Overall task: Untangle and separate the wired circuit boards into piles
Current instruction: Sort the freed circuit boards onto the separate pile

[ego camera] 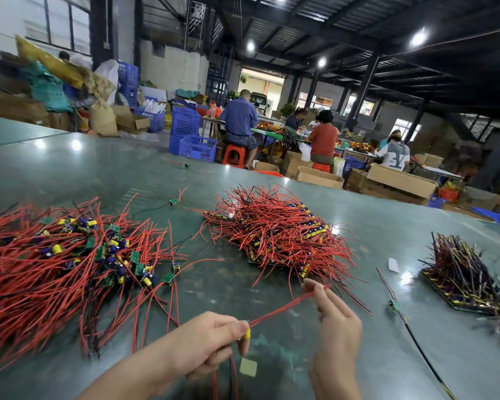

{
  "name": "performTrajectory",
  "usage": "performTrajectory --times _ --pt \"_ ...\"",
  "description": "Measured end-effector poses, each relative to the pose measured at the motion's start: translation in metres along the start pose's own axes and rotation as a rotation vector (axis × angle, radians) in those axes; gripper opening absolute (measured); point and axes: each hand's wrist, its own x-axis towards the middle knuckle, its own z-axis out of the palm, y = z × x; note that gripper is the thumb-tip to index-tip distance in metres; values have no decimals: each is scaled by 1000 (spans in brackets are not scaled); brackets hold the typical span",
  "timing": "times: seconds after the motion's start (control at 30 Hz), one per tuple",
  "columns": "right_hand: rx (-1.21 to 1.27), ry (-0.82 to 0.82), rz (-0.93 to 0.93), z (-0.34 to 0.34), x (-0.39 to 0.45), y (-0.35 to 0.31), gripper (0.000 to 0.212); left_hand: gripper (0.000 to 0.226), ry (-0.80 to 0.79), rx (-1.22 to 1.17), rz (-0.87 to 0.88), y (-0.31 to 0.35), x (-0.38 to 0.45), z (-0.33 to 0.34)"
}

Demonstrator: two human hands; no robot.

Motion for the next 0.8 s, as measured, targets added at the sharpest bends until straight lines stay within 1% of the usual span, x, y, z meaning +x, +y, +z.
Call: performTrajectory --times 0.07,0.1,0.13,0.2,0.23,0.27,0.33,0.4,0.43,0.53,0.57,0.6,0.67,0.73,0.8 --pt "287 -102 349 1 3 -3 41 33 -8 -67 -4 0 0 -1" --pt "435 -137 465 2 4 -2 44 33 -7 -112 -9 -1 0 -1" --pt "524 -166 515 2 5 -3 45 33 -1 -151 -14 -2 0 -2" --pt "562 -225 512 4 5 -2 43 34 12 -195 -20 -3 1 -4" --pt "543 -236 495 4 5 0 40 34 18 -199 -20 -4 1 -4" --pt "495 -235 475 5 3 -1 35 34 27 -189 -17 -5 2 -4" --pt "316 -187 418 6 4 3 26 35 53 -144 -8 -7 2 -3" --pt "201 -128 382 8 4 6 24 36 67 -109 -3 -8 3 -3" --pt "226 -124 398 7 5 6 24 36 65 -100 -4 -8 3 -3" --pt "440 -169 554 6 5 -1 21 36 35 -112 -16 -7 3 -2" --pt "438 -173 560 5 5 -1 21 37 29 -134 -16 -6 2 -2" --pt "393 -182 533 5 6 0 23 37 27 -172 -19 -7 3 -2" --pt "266 -201 398 5 7 3 27 41 27 -306 -54 -7 3 -1" --pt "181 -227 276 8 4 2 26 43 13 -496 -90 -8 5 -1" --pt "143 -206 258 10 1 1 38 33 6 -746 -63 -8 6 -3"
